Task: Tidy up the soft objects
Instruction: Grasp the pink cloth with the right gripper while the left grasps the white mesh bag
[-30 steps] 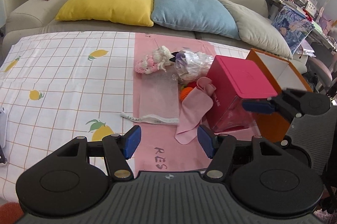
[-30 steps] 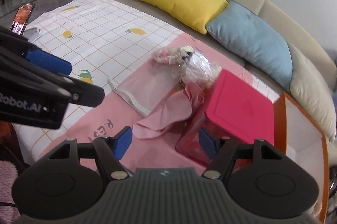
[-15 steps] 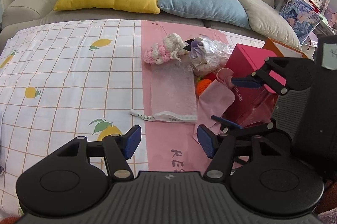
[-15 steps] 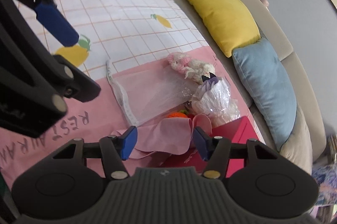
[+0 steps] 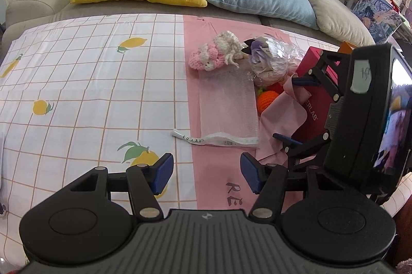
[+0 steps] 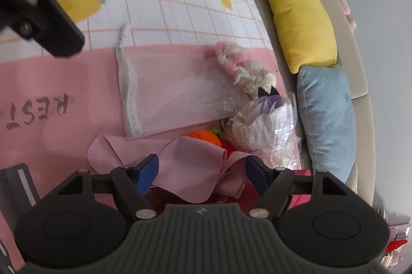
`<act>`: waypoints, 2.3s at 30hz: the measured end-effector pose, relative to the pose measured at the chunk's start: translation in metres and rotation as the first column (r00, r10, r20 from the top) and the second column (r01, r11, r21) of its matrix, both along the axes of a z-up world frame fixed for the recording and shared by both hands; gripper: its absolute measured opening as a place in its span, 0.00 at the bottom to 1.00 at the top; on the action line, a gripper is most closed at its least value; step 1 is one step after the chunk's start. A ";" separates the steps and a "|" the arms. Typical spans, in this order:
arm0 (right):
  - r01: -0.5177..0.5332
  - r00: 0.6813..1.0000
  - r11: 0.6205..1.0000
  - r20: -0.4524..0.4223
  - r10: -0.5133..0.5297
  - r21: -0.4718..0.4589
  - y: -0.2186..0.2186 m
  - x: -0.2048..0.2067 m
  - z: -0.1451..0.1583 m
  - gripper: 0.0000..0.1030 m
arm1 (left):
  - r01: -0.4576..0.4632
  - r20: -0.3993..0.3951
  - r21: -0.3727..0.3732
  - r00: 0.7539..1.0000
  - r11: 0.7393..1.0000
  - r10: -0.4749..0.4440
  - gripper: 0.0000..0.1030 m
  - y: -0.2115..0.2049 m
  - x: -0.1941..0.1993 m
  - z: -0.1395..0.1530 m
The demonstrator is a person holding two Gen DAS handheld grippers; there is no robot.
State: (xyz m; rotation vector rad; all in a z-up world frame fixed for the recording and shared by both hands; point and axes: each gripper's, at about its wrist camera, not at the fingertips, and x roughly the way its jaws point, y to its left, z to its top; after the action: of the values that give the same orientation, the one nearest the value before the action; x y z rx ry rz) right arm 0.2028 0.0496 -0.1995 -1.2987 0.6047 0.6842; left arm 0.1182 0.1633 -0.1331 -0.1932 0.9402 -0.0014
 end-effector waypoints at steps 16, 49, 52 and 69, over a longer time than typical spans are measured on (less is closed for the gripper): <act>-0.027 0.996 0.999 0.089 0.031 -0.039 -0.008 -0.006 -0.006 0.06 | 0.024 0.005 0.011 1.000 1.000 -0.024 0.68 -0.007 0.000 0.002; 0.673 0.703 0.668 -0.555 -0.445 0.317 -0.076 -0.001 0.024 0.06 | 0.012 -0.061 -0.029 0.998 1.000 -0.014 0.88 -0.032 0.084 -0.058; 0.702 0.673 0.641 -0.584 -0.455 0.310 -0.080 0.003 0.021 0.06 | 0.058 -0.058 0.046 0.997 0.997 -0.055 0.91 -0.044 0.082 -0.061; 0.676 0.691 0.675 -0.570 -0.444 0.295 -0.082 -0.004 0.014 0.07 | 0.012 0.009 0.111 1.000 0.994 -0.013 0.05 -0.031 0.055 -0.050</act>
State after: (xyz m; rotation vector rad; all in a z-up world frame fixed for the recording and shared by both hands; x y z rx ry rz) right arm 0.1984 -0.0327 -0.1860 -0.3938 1.0970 0.5442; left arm 0.1736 0.1323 -0.1826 -0.0843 0.9295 0.0384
